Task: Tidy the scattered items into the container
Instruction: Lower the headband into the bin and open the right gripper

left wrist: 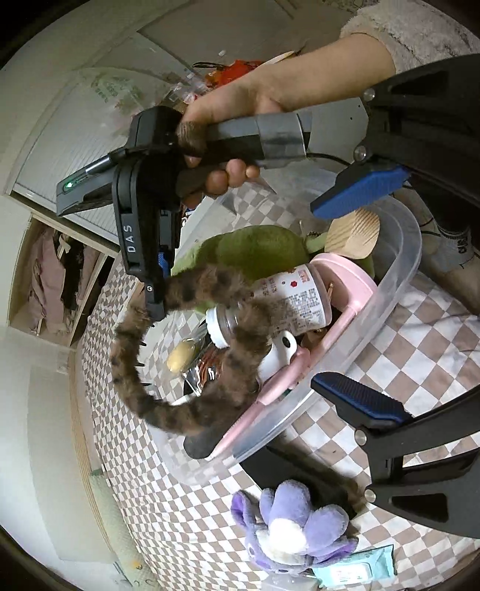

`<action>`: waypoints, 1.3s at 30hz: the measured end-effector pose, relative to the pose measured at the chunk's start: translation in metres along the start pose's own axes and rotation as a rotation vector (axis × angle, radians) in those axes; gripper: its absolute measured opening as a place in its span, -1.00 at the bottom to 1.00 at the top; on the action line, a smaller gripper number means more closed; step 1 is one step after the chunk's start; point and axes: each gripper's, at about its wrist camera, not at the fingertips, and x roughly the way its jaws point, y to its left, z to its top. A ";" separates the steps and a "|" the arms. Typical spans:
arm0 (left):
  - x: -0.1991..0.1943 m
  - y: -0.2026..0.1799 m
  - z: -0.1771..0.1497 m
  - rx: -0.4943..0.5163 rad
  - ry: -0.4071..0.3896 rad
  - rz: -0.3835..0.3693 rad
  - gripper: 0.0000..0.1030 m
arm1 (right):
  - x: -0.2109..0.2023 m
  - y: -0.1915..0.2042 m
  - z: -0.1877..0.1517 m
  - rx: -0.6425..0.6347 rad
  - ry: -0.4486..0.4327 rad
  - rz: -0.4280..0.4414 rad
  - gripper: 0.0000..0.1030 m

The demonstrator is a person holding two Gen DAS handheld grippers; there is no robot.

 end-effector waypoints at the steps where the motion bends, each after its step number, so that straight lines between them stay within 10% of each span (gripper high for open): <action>1: -0.001 0.000 0.000 -0.002 -0.002 -0.001 0.66 | 0.000 -0.001 0.001 0.016 -0.001 0.020 -0.72; 26: 0.001 0.014 0.000 -0.022 0.010 -0.002 0.66 | 0.048 0.019 0.008 -0.017 0.040 -0.107 -0.70; 29: 0.001 0.013 0.000 -0.017 0.007 0.004 0.66 | 0.046 0.019 0.008 -0.016 0.024 -0.102 0.16; 30: 0.001 0.013 0.000 -0.016 0.007 0.006 0.66 | 0.044 0.020 0.009 -0.027 0.015 -0.100 0.87; 39: 0.001 0.012 -0.003 -0.005 0.015 0.025 0.66 | -0.014 0.051 -0.014 -0.251 -0.019 -0.132 1.00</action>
